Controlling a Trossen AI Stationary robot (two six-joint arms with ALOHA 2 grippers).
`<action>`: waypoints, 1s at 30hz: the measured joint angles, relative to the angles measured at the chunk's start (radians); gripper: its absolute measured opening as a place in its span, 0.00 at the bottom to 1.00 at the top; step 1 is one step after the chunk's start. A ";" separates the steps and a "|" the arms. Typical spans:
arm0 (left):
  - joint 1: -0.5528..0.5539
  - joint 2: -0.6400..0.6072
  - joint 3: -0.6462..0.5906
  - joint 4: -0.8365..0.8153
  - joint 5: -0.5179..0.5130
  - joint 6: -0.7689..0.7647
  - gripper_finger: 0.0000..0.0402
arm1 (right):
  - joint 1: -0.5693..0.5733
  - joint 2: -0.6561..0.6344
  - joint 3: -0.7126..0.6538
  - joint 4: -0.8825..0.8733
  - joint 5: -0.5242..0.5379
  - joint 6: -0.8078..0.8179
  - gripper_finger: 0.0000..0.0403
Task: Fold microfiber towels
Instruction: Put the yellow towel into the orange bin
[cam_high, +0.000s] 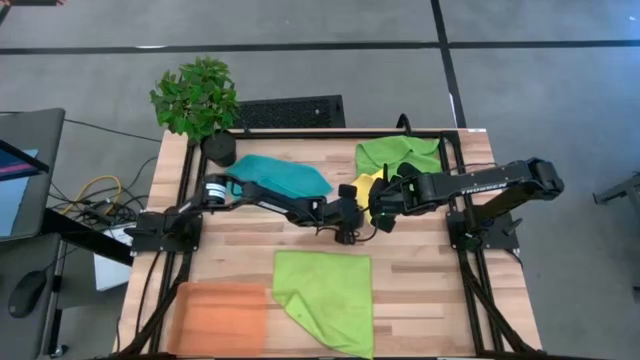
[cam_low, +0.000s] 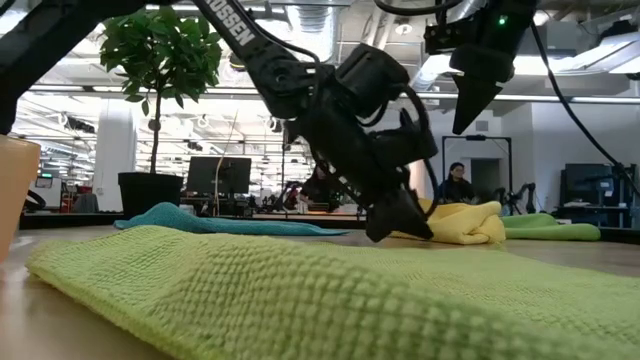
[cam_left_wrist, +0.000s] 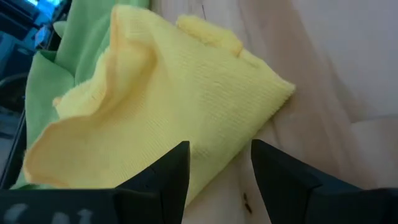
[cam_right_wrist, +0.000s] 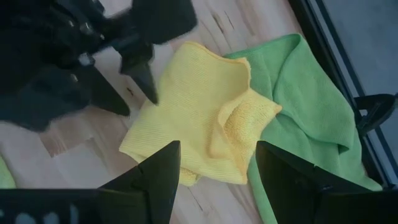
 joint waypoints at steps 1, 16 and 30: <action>0.001 0.005 0.006 -0.008 -0.005 0.003 0.41 | 0.000 0.000 0.000 0.000 0.000 -0.001 0.58; 0.086 0.006 0.014 -0.064 0.145 -0.152 0.41 | 0.000 0.000 0.000 0.001 0.000 -0.002 0.58; 0.103 0.002 0.016 -0.167 0.167 -0.194 0.04 | 0.000 0.000 0.000 0.001 0.000 -0.002 0.58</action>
